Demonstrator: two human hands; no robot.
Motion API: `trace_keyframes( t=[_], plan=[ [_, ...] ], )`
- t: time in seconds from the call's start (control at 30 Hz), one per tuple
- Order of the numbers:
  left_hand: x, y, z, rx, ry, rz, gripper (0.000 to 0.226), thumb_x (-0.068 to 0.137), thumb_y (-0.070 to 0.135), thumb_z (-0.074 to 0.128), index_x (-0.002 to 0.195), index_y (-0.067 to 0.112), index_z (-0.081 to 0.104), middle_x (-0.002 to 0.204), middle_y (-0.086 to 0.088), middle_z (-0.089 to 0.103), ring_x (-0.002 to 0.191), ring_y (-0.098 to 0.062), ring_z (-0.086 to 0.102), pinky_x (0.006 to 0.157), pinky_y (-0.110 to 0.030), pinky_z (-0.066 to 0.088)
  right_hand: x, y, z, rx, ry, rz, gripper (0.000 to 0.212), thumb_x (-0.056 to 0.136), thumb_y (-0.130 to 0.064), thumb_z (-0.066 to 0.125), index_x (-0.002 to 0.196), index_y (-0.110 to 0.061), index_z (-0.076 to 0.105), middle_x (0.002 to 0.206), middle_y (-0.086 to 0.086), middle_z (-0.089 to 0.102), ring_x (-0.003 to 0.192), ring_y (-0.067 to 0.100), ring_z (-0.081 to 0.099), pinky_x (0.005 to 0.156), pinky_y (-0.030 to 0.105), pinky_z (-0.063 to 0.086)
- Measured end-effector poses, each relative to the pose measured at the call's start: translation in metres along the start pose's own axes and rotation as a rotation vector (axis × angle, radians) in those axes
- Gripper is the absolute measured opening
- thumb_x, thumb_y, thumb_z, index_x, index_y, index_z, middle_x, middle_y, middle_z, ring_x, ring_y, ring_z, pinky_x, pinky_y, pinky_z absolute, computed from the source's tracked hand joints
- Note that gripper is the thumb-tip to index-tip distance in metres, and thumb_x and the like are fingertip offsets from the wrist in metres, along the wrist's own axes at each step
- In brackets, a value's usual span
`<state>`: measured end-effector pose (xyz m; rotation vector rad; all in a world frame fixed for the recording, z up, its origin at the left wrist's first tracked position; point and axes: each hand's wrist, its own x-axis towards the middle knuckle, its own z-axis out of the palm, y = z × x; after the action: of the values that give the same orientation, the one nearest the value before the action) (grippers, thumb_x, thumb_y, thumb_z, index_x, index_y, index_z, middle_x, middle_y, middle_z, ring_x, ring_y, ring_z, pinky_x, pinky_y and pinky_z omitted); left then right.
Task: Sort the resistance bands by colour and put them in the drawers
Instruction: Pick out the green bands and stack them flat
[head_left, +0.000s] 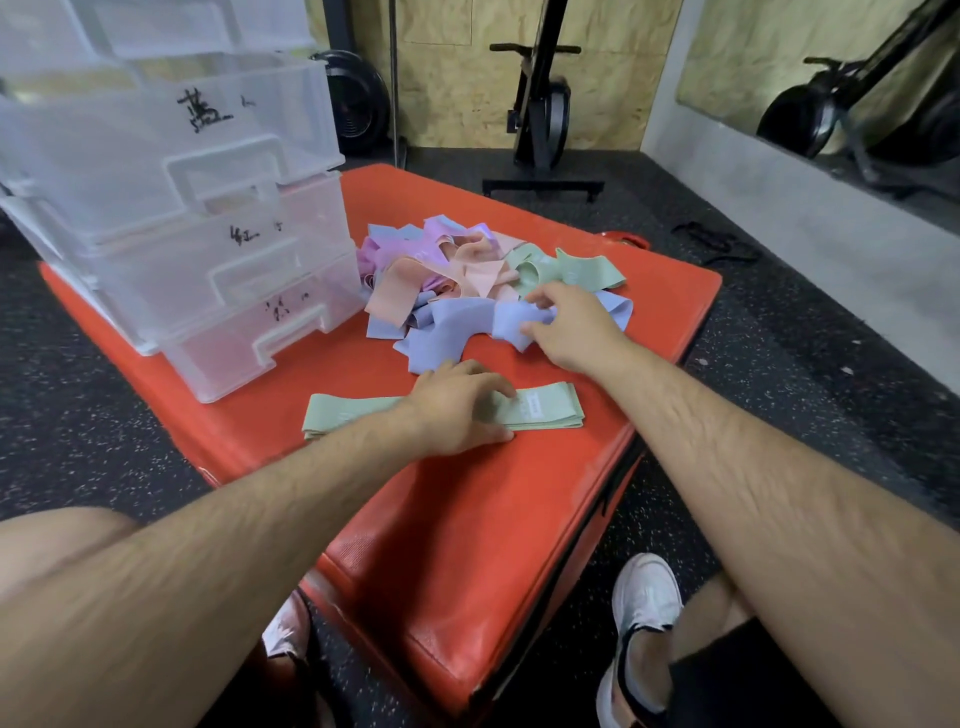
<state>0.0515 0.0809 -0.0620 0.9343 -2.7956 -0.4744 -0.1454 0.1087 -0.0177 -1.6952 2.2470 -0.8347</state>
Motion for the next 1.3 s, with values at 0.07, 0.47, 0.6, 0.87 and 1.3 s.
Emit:
trace_keyframes(
  t=[0.07,0.47,0.6,0.87,1.3],
  plan=[
    [0.001,0.000,0.002,-0.030,0.016,0.006,0.043,0.081,0.049,0.071,0.121,0.040,0.061,0.127,0.010,0.054,0.118,-0.019,0.048,0.096,-0.037,0.039,-0.002,-0.002,-0.008,-0.089,-0.069,-0.002,0.032,0.090,-0.017,0.065,0.122,-0.017,0.060,0.126,0.004,0.051,0.100,0.022,0.058,0.083,0.033,0.045],
    [0.005,0.007,-0.001,-0.030,0.072,-0.015,0.051,0.077,0.064,0.053,0.119,0.036,0.062,0.112,0.007,0.054,0.111,-0.016,0.050,0.091,-0.037,0.043,-0.041,-0.002,-0.035,-0.300,-0.334,-0.066,0.023,0.092,-0.018,0.058,0.112,-0.024,0.068,0.102,-0.009,0.059,0.098,0.016,0.059,0.080,0.030,0.049],
    [0.017,0.010,-0.005,-0.104,0.222,-0.048,0.053,0.075,0.059,0.048,0.116,0.030,0.063,0.107,0.005,0.057,0.102,-0.016,0.053,0.089,-0.039,0.047,-0.036,-0.003,-0.046,-0.229,-0.316,-0.060,0.030,0.098,-0.024,0.053,0.126,-0.028,0.062,0.115,-0.008,0.060,0.101,0.014,0.057,0.084,0.027,0.044],
    [0.081,0.029,-0.032,-0.127,0.226,-0.039,0.040,0.092,0.034,0.060,0.131,0.027,0.056,0.127,0.008,0.055,0.112,-0.012,0.051,0.089,-0.027,0.038,0.001,0.013,-0.064,-0.194,-0.390,0.019,0.053,0.094,-0.012,0.048,0.144,-0.031,0.048,0.142,0.001,0.055,0.119,0.025,0.060,0.088,0.032,0.051],
    [0.232,0.036,-0.021,0.224,0.102,-0.078,0.058,0.080,0.010,0.059,0.134,0.027,0.052,0.158,-0.004,0.031,0.143,-0.028,0.030,0.112,-0.038,0.027,0.042,0.063,-0.055,-0.264,-0.324,0.143,0.053,0.091,-0.019,0.053,0.143,-0.024,0.045,0.146,0.005,0.037,0.127,0.037,0.048,0.102,0.045,0.047]
  ],
)
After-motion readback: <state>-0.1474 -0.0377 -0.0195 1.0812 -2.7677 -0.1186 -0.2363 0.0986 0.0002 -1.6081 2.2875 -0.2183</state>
